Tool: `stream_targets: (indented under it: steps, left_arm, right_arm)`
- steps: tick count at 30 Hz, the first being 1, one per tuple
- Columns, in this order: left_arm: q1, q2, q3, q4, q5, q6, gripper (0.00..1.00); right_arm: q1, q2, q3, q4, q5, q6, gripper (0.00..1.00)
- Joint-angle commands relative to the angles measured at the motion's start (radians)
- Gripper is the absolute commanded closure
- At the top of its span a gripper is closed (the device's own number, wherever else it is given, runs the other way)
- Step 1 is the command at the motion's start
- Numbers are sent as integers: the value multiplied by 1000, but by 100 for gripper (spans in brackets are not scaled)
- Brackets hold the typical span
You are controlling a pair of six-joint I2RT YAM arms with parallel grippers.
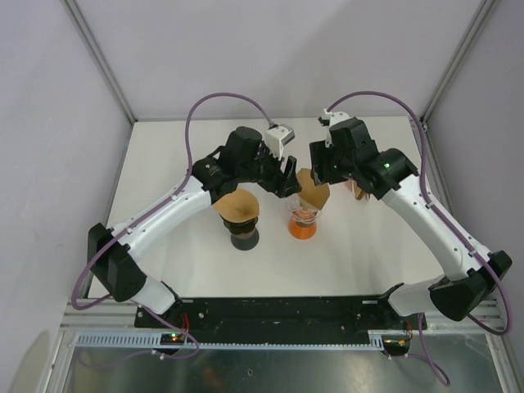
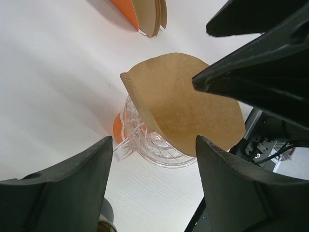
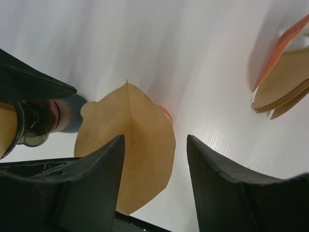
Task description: Place the coffee filter in the dripper
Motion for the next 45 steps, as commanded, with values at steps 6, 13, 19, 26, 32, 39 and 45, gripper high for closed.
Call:
stream_targets:
  steps: [6,13,19,26,32,39,45]
  left_arm:
    - [24,-86,40,13,11,29,18]
    - [138,-153,11,13,33,35,14]
    - [235,-224,-30,13,54,41,13]
    - [311,-271,-63,12,81,44,12]
    - [330,-281,-70,13,95,44,12]
    - [335,-281,-74,13,109,42,12]
    - [337,-279,-82,16,123,37,12]
  right_arm:
    - [45,-51,35,47,35,-23,83]
    - [79,13,-38,19,-58,-11,100]
    - [115,99,-32,-16,-14,-23,100]
    - [157,189,-13,-69,91,-27,100]
    - [190,249,-15,-89,154,-18,100]
    - [184,255,-46,-49,139,-17,100]
    - [181,272,-42,-55,135,-22,100]
